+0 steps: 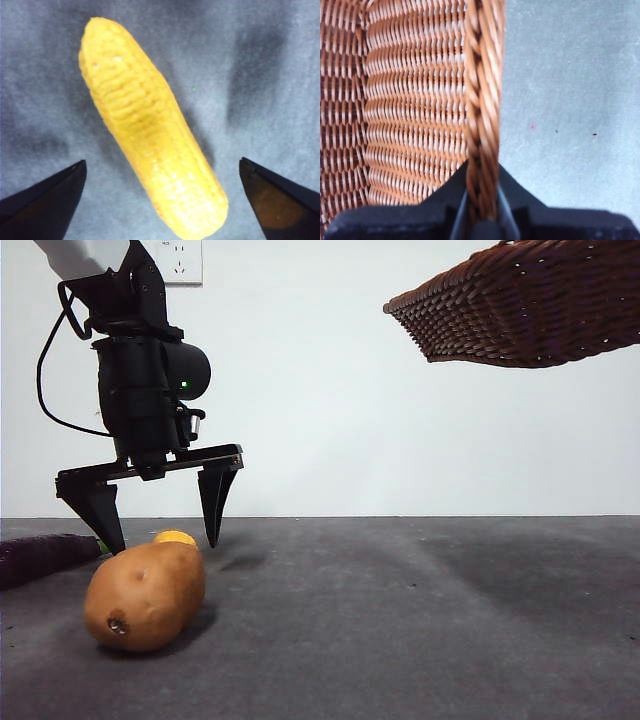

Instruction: Help me put the vegetables on the table into the basket

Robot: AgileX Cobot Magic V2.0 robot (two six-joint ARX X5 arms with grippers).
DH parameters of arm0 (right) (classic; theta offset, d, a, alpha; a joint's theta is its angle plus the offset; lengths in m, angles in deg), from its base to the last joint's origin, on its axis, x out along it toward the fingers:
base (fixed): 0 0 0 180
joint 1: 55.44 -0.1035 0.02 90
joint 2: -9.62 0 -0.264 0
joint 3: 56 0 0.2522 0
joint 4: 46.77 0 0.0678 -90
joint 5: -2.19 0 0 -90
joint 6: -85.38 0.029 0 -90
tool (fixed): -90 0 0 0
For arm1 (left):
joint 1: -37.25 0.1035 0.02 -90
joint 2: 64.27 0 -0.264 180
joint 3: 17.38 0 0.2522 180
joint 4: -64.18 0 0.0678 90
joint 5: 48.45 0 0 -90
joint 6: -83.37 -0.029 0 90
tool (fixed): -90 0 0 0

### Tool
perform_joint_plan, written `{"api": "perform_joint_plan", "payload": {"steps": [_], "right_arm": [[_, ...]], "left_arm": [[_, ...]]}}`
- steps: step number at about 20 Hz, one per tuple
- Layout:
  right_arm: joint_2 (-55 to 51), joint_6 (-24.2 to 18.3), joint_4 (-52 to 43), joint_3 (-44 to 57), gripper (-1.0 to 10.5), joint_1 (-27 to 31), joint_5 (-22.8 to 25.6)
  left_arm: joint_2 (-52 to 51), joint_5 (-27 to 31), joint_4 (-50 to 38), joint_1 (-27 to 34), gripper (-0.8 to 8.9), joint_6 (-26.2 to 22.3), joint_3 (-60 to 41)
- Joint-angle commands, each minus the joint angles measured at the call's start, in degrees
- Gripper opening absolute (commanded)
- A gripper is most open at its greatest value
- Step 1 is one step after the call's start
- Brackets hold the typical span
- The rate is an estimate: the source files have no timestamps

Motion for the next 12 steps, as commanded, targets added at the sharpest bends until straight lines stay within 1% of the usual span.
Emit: {"api": "perform_joint_plan", "payload": {"steps": [1, 2, 3, 5, 6, 8, 9, 12], "right_arm": [[-0.3, -0.2, -0.4, 0.1, -0.1, 0.0, -0.7], [-0.3, -0.2, -0.3, 0.1, -0.1, 0.0, -0.7], [-0.3, -0.2, -0.3, 0.1, -0.1, 0.0, -0.7], [-0.3, -0.2, -0.1, 0.1, -0.1, 0.0, -0.7], [-0.3, -0.2, 0.2, 0.1, -0.1, 0.0, -0.7], [-0.3, -0.3, 0.5, 0.1, -0.1, 0.0, -0.7], [-0.3, -0.4, 0.4, 0.1, -0.1, 0.0, -0.6], [-0.3, -0.4, -0.5, 0.1, -0.1, 0.0, -0.6]], "left_arm": [[1.0, 1.3, 0.3, -0.2, 4.34, 0.5, -0.1], [1.2, 1.7, 0.2, -0.2, 3.85, 0.5, -0.1], [1.6, 1.7, -0.2, -0.2, 3.14, 0.3, -0.1], [1.8, 1.6, -0.6, -0.2, 0.57, -0.8, -0.1], [1.8, 1.6, -0.8, -0.4, -0.13, -1.6, -0.1], [1.8, 1.6, -0.8, -0.5, -0.13, -2.9, -0.1], [1.8, 0.1, -0.8, -0.5, -0.13, -3.6, 0.1], [1.2, -10.7, 3.6, -0.2, -0.09, -7.5, 4.9]]}}
